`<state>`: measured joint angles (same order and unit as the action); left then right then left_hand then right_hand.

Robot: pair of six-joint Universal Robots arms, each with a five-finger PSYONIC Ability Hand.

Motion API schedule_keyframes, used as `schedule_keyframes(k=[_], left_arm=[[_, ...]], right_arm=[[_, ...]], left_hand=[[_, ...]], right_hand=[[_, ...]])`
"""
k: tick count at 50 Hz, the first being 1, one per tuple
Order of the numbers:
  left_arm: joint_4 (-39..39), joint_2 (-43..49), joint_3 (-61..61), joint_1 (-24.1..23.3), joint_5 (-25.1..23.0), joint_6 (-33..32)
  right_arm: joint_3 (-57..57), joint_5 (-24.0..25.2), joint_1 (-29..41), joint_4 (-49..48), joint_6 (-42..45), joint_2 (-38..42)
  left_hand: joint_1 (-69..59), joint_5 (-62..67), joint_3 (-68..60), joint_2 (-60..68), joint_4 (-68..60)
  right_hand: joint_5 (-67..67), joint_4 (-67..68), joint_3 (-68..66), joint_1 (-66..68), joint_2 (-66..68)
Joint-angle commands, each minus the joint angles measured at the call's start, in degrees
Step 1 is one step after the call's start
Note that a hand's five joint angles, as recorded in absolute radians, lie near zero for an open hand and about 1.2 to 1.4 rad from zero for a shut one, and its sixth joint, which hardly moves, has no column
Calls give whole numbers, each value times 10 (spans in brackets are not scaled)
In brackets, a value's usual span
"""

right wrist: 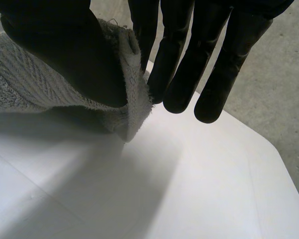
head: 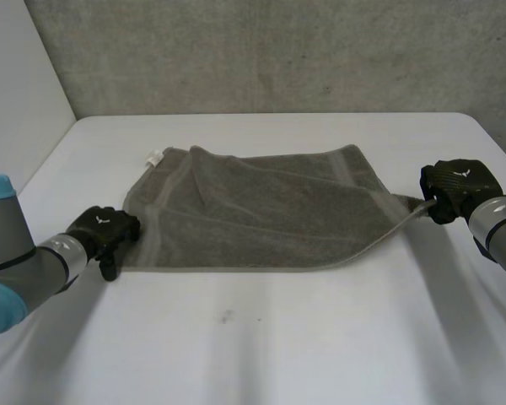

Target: Fold the towel.

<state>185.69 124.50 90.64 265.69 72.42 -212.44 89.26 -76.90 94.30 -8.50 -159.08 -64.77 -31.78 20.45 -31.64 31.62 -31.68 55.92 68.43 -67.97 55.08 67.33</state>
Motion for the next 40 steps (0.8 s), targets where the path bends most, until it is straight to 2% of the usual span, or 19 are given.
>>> schedule_keyframes(k=[1, 8, 13, 18, 20, 21, 23, 37, 38, 39, 40], left_arm=[[1, 10, -20, -3, 0, 0], [1, 13, -35, -6, 0, 5], [2, 17, -45, -7, -1, 15], [1, 30, -56, -8, 0, 17], [1, 31, -60, -13, 0, 18], [1, 31, -60, -13, 0, 18], [2, 29, -60, -18, 0, 18], [-4, 28, -55, -31, 4, 16], [-5, 25, -51, -31, 4, 16], [-5, 25, -51, -31, 4, 16], [-7, 25, -46, -32, 4, 17]], right_arm=[[0, 1, 0, 0, 1, 1], [0, 1, 0, -1, 1, 2], [0, 1, 0, -1, 1, 3], [0, 1, 0, -1, 1, 4], [0, 1, 0, -1, 1, 4], [0, 1, 0, -1, 1, 4], [0, 1, 0, -1, 1, 3], [0, 3, 0, 0, 1, -3], [0, 3, 0, 0, 1, -2], [0, 3, 0, 0, 1, -2], [0, 2, 0, 0, 1, -1]], left_hand=[[-74, 87, -75, 75, -75], [-79, 92, -80, 80, -80], [-136, 149, -137, 138, -137], [-262, 275, -263, 264, -263], [-366, 379, -367, 367, -367], [-366, 380, -368, 368, -367], [-482, 495, -483, 483, -483], [-469, 482, -471, 471, -470], [-316, 329, -317, 317, -317], [-314, 328, -316, 316, -315], [-206, 219, -207, 208, -207]], right_hand=[[141, 116, -120, 249, 127], [141, 116, -120, 249, 127], [141, 116, -120, 249, 127], [141, 116, -120, 249, 127], [141, 116, -120, 249, 127], [141, 116, -120, 249, 127], [141, 116, -120, 249, 127], [141, 116, -120, 249, 127], [141, 116, -120, 249, 127], [141, 116, -120, 249, 127], [141, 116, -120, 249, 127]])
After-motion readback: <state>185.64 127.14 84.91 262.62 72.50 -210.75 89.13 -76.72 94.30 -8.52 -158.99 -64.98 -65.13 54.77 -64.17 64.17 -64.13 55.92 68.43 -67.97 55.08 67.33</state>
